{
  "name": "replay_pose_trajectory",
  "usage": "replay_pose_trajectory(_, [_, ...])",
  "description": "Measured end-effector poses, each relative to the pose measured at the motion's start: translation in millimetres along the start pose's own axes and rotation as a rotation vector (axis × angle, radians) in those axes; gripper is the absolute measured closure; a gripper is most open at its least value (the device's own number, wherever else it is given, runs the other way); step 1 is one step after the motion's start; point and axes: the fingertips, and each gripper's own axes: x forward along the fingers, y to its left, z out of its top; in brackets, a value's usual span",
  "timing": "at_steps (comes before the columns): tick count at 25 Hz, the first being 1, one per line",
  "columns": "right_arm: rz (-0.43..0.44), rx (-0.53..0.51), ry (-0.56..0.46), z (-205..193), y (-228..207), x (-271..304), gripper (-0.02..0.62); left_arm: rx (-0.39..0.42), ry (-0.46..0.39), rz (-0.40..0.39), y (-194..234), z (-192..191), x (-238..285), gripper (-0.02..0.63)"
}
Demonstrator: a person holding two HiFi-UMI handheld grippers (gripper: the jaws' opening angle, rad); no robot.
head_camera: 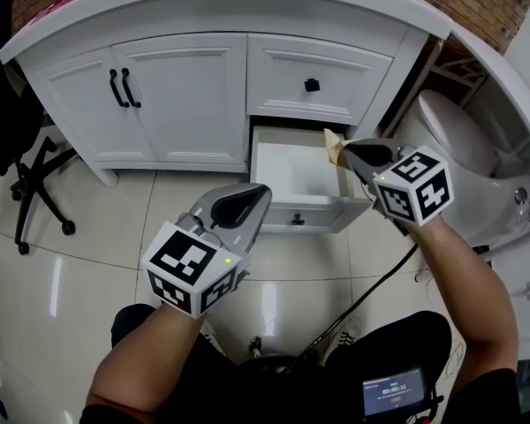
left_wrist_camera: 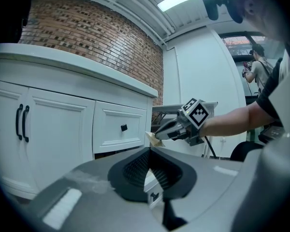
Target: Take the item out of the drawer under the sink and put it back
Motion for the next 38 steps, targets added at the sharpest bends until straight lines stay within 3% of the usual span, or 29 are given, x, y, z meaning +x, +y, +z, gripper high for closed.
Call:
replay_pose_trajectory(8, [0.036, -0.123, 0.126, -19, -18, 72, 0.585, 0.000, -0.003, -0.001, -1, 1, 1, 0.601])
replay_pose_trajectory(22, [0.162, -0.294, 0.394, -88, -2, 180, 0.584, -0.019, -0.006, 0.020, 12, 1, 1, 0.601])
replay_pose_trajectory(30, [0.237, -0.274, 0.362, -85, 16, 199, 0.581, -0.026, 0.003, 0.022, 15, -2, -1, 0.601])
replay_pose_trajectory(32, [0.248, -0.273, 0.369, -86, 18, 198, 0.523, -0.026, 0.008, 0.020, 15, -4, 0, 0.601])
replay_pose_trajectory(38, [0.216, -0.256, 0.354, -79, 12, 185, 0.518, -0.021, 0.008, 0.020, 14, -3, 0, 0.601])
